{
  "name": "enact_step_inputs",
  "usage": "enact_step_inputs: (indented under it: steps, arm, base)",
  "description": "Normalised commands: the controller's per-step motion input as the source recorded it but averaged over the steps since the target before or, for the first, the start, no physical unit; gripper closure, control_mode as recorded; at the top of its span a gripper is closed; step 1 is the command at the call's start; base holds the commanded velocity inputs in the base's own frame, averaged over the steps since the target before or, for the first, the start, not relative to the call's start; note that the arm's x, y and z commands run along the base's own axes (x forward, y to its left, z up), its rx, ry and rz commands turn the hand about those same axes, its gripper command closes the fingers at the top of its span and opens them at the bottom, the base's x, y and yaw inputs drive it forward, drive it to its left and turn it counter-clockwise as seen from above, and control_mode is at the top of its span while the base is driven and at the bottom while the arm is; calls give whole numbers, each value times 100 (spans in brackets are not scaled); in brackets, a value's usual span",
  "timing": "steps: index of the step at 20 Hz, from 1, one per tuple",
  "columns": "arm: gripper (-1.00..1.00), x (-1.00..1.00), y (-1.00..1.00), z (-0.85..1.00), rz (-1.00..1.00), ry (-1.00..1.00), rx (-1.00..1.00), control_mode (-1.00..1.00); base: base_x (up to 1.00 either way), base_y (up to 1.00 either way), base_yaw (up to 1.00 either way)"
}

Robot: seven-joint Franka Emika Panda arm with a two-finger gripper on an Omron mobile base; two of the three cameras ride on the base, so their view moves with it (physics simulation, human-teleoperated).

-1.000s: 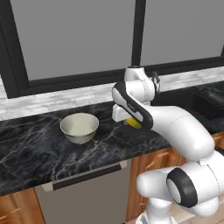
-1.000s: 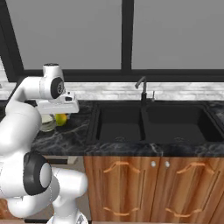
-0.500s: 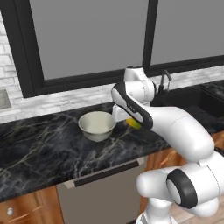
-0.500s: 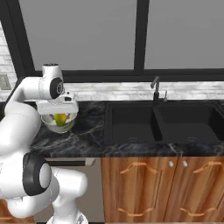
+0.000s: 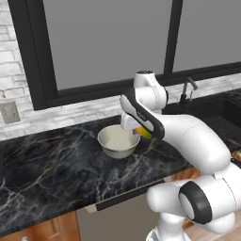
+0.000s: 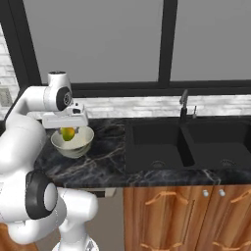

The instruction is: Pick the peachs from the cabinet and place them in one bowl. Pick the mango from the sink and place it in the other bowl.

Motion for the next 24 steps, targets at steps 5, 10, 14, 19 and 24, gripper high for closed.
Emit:
enact_step_inputs:
  steps: [5, 10, 14, 19, 24]
  arm:
    - [100, 0, 0, 0, 0, 0, 0, 100]
    - [100, 0, 0, 0, 0, 0, 0, 100]
    - [100, 0, 0, 0, 0, 0, 0, 100]
    - [100, 0, 0, 0, 0, 0, 0, 100]
    - [100, 9, 0, 0, 0, 0, 0, -100]
  base:
    - [22, 33, -1]
    - [11, 16, 0]
    - [0, 0, 0]
    - [0, 0, 0]
    - [0, 0, 0]
